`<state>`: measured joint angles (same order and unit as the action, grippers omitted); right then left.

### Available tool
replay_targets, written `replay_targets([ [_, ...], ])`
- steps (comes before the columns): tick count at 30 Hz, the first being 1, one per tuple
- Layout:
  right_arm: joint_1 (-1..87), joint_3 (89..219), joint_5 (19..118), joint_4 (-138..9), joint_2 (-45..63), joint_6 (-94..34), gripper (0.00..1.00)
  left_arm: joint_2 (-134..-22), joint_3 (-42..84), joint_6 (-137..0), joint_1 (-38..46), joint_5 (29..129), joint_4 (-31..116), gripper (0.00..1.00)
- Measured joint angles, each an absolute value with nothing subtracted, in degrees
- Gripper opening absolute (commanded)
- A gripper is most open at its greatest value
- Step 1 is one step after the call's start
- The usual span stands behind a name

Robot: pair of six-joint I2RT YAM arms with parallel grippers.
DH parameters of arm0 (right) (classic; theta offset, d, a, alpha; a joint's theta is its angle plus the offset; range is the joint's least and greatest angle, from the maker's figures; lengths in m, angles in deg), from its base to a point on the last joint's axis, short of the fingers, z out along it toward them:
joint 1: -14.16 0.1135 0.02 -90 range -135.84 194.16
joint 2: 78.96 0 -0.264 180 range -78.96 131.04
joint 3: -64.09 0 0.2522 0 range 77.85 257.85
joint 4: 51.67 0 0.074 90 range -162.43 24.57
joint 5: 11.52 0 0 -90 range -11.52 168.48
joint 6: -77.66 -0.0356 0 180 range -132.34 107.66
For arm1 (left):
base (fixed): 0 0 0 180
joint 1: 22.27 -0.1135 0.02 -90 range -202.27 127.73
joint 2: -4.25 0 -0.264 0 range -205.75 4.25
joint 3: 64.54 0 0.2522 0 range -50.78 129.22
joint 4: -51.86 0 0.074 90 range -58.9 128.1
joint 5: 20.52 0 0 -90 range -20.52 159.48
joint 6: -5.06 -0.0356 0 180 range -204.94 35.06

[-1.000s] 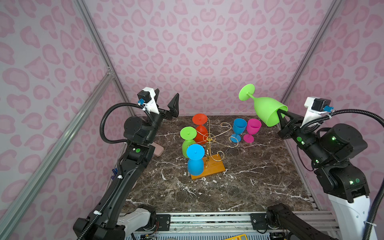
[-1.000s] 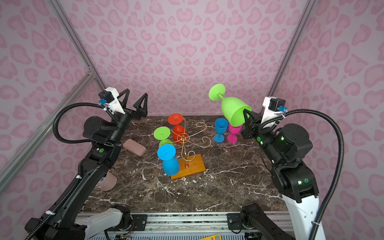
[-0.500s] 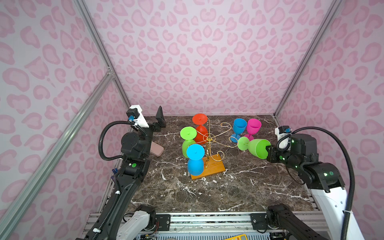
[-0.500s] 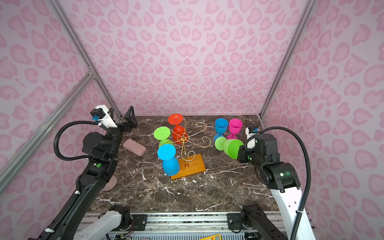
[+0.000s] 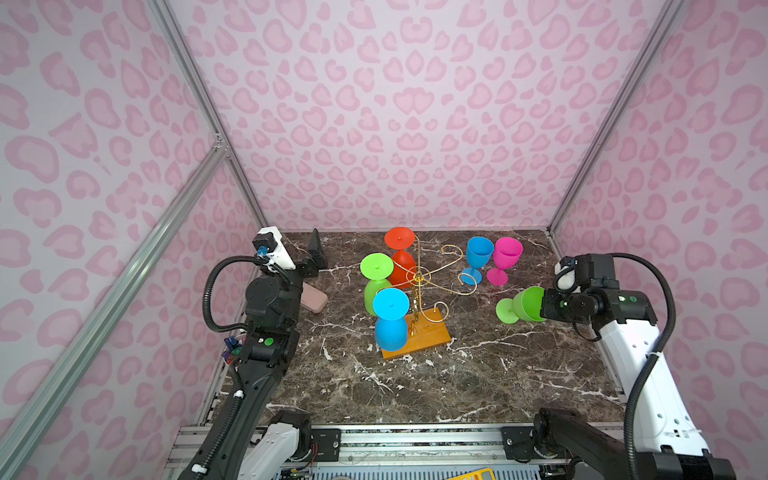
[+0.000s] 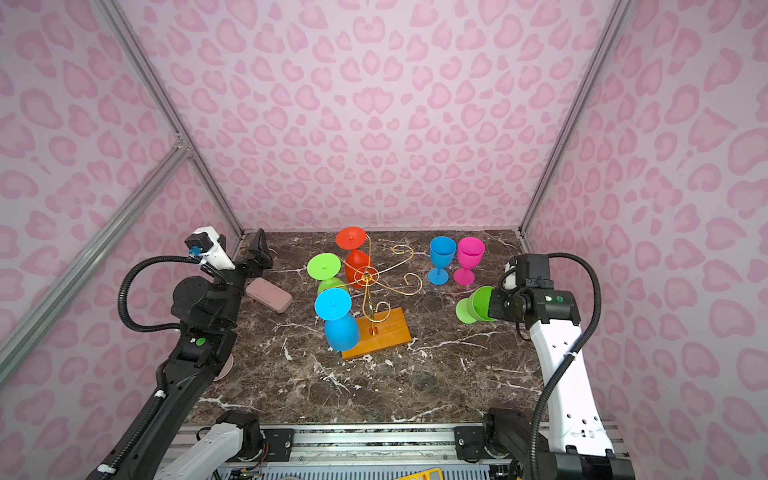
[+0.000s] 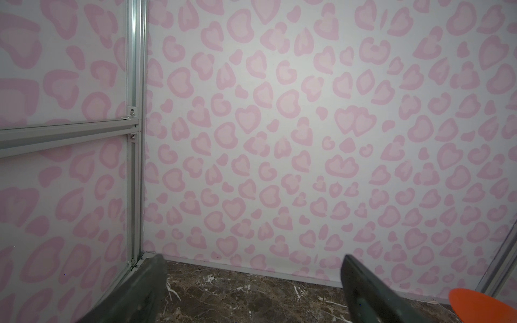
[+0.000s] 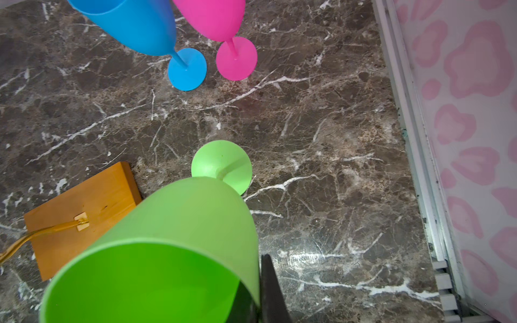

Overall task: Take the wine glass off the wine glass rack
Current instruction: 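Set the lime glass upright on the table and open the right gripper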

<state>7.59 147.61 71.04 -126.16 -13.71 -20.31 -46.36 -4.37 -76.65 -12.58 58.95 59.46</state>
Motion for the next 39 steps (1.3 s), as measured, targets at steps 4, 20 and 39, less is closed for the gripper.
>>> replay_targets([
  [4, 6.09, 149.05, 76.55, -123.96, -9.58, -20.31, 0.00, -45.77, -4.93, -77.06, -12.73, 58.93, 59.38, 0.98],
  [20, -1.67, 168.39, 76.72, -118.91, 15.62, -19.70, 0.00, -45.45, -5.02, -77.26, -13.34, 59.19, 58.79, 0.99],
  [39, 1.15, 187.34, 77.09, -121.40, 34.38, -18.80, 0.00, -45.88, -5.00, -77.52, -13.63, 59.89, 57.52, 0.99],
])
